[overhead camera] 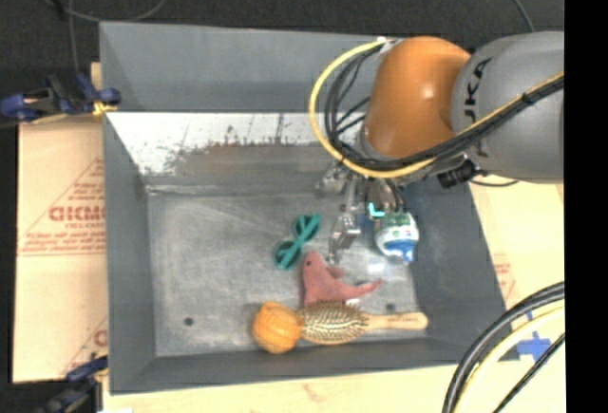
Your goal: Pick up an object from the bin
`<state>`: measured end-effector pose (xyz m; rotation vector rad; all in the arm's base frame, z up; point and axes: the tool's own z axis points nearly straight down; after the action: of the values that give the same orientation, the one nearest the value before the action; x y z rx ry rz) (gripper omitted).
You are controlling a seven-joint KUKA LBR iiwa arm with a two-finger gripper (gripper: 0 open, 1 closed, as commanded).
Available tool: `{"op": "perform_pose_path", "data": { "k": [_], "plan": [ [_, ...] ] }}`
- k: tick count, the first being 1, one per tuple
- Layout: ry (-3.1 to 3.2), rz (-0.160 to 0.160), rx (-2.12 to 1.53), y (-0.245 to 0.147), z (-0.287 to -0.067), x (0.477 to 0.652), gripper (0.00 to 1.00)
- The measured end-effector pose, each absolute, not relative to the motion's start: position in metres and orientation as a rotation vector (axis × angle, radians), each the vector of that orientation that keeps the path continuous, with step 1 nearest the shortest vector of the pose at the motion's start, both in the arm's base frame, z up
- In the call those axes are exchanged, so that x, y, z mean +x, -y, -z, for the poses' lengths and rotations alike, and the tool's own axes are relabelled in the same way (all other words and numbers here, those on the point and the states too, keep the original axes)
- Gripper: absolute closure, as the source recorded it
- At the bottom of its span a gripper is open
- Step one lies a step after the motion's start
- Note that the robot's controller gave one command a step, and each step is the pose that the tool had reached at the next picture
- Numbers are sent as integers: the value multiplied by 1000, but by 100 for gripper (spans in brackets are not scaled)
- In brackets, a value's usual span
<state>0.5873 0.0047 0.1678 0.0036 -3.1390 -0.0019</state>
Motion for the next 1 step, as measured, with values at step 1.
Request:
{"op": "perform_pose_path", "data": {
  "k": [1],
  "plan": [
    [3146,2,4,-5,-171,589,0]
  ]
}}
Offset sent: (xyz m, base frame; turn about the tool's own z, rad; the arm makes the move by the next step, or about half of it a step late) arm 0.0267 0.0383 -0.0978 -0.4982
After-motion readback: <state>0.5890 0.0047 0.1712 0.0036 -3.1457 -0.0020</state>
